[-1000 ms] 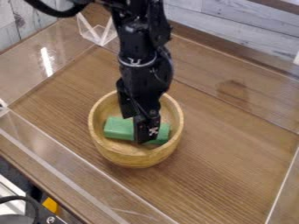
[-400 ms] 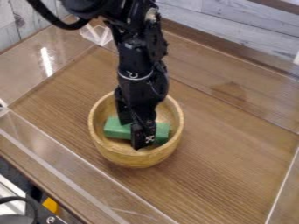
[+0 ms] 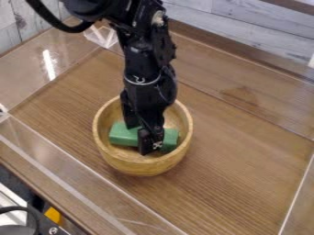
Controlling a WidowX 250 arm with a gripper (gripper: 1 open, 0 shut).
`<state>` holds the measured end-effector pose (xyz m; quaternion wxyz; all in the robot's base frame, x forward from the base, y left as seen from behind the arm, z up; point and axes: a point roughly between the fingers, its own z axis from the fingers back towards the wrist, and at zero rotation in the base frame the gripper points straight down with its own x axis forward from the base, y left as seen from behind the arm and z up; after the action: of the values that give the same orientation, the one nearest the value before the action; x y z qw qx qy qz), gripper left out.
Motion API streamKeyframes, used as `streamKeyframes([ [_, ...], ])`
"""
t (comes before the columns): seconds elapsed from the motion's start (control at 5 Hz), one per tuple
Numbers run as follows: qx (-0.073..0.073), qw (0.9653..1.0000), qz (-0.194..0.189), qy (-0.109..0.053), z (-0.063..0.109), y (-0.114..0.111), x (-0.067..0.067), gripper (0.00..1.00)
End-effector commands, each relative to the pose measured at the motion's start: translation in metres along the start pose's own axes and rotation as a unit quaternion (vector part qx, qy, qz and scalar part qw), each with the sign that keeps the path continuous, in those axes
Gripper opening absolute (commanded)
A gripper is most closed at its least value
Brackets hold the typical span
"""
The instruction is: Remove the green block from inside the brown bowl and put it on the table
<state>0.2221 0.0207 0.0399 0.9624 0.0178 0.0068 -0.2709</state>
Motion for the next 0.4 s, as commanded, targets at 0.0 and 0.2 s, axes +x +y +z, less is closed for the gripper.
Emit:
streamKeyframes([
  [0.0, 0.003, 1.0, 0.001, 0.002, -0.0039, 0.0004, -0.0017, 1.0],
  [0.2, 0.003, 1.0, 0.001, 0.002, -0.007, -0.0004, -0.0029, 1.0],
])
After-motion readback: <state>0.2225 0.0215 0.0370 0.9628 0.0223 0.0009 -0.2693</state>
